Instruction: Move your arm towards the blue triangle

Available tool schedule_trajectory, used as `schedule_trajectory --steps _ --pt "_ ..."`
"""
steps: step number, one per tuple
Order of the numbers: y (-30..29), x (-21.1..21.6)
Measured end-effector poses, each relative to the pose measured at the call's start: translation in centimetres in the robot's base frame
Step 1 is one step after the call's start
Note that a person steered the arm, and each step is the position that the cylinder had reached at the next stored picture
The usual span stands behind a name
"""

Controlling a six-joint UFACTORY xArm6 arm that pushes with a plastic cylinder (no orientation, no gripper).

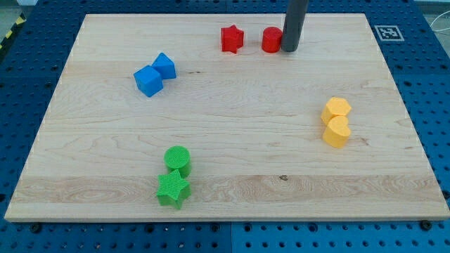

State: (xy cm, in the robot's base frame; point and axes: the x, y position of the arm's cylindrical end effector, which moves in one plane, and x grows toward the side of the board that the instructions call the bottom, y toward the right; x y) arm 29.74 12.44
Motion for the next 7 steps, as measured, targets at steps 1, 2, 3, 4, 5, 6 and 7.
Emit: schedule_trajectory --steps 1,2,3,4,5,6,7 --pt "1.6 0.0" --pt "1.9 0.1" --pt "4.0 5.1" --pt "-0.9 10.4" --pt "-11.5 13.8" --pt "-20.8 15.3" --pt "-25.6 14.8"
